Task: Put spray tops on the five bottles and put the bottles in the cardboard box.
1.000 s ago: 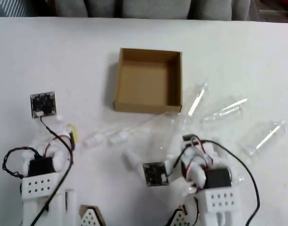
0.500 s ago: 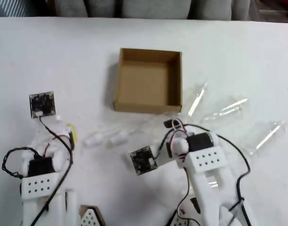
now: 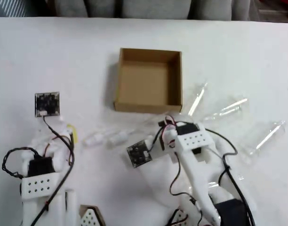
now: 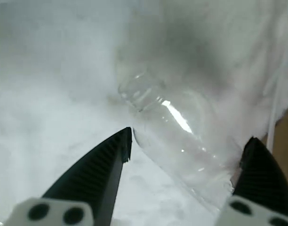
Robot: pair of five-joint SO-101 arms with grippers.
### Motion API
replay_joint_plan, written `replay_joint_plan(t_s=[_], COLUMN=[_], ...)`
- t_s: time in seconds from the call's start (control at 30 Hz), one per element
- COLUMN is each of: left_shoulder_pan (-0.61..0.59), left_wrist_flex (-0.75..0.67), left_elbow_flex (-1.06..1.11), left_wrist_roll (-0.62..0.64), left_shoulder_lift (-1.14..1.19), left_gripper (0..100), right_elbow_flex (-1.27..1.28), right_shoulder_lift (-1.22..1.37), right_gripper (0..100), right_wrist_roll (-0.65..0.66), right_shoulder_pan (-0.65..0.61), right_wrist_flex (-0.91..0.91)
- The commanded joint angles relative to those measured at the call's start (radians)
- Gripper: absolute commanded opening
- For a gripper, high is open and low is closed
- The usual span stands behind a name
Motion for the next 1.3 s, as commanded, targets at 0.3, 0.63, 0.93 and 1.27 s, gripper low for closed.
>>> replay_joint_plan(t_s=[0.3, 0.63, 0.93, 1.27], left_shoulder_pan=[-0.007, -0.007, -0.064, -0.298], left_wrist_flex=[-0.029, -0.029, -0.028, -0.020], left_elbow_flex=[-0.009, -0.011, -0.032, -0.094], left_wrist_roll=[-0.014, -0.006, -0.003, 0.186], left_shoulder_lift=[0.004, 0.004, 0.004, 0.012], left_gripper=[13, 13, 13, 13], right_elbow_flex=[-0.031, -0.336, -0.686, -0.723], right_shoulder_lift=[0.031, 0.031, 0.044, 0.361], right_gripper=[3.5, 1.7, 2.1, 2.1], right_wrist_roll=[-0.166, -0.743, -1.662, -2.005], right_shoulder_pan=[-0.004, -0.031, -0.292, -0.463], right_wrist_flex=[-0.174, -0.101, 0.064, -0.374])
